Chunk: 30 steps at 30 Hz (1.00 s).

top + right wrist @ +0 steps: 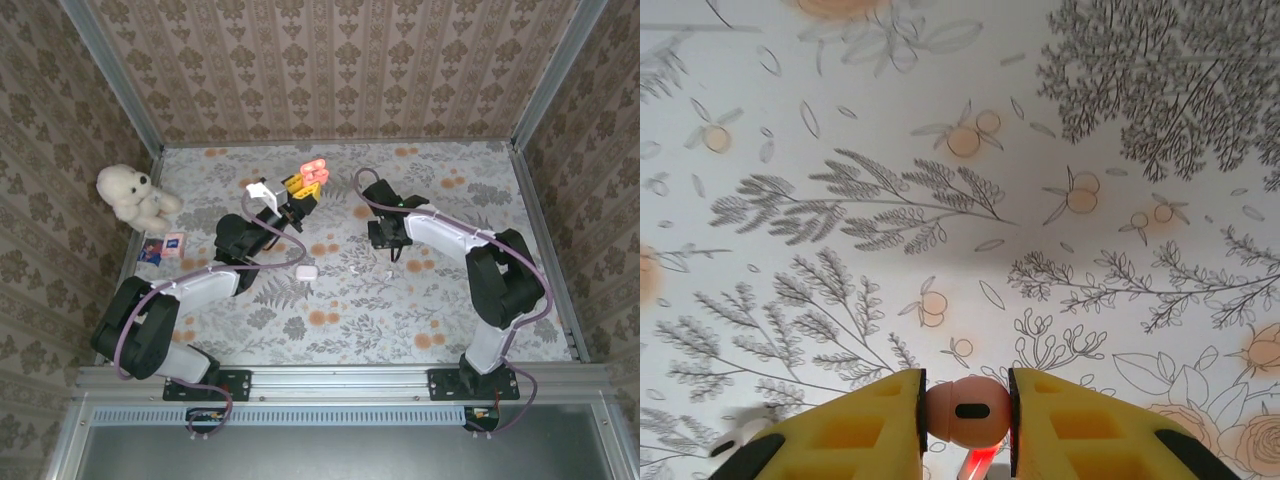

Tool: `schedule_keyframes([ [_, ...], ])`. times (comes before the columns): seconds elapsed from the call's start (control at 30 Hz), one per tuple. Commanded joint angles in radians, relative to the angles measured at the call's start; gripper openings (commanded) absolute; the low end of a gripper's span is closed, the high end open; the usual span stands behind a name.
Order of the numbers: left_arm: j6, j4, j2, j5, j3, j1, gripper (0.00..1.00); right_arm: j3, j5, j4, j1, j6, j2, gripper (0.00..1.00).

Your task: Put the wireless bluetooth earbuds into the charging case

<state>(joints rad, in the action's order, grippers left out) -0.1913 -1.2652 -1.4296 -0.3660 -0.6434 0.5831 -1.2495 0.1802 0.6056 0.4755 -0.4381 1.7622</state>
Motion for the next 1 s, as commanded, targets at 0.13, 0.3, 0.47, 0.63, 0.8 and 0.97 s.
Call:
schedule_keyframes([
  [0.13,-0.026,-0.033,-0.014,-0.016,-0.025,0.004,0.0,0.023,0.016,-0.063,0.0,0.026,-0.202,0.27],
  [0.3,-0.039,-0.033,-0.025,-0.046,-0.036,0.007,0.0,-0.002,0.013,-0.114,0.003,0.058,-0.326,0.28],
  [0.47,-0.052,-0.031,-0.04,-0.078,-0.044,0.012,0.0,-0.068,0.012,-0.115,0.011,0.078,-0.413,0.28],
  [0.63,-0.078,-0.031,-0.063,-0.128,-0.059,0.018,0.0,-0.131,-0.019,-0.114,0.015,0.088,-0.453,0.28],
  [0.8,-0.108,-0.031,-0.096,-0.182,-0.08,0.025,0.0,-0.163,-0.058,-0.133,0.021,0.094,-0.478,0.29],
  [0.97,-0.135,-0.031,-0.128,-0.222,-0.117,0.035,0.0,-0.166,-0.102,-0.179,0.025,0.093,-0.505,0.29],
])
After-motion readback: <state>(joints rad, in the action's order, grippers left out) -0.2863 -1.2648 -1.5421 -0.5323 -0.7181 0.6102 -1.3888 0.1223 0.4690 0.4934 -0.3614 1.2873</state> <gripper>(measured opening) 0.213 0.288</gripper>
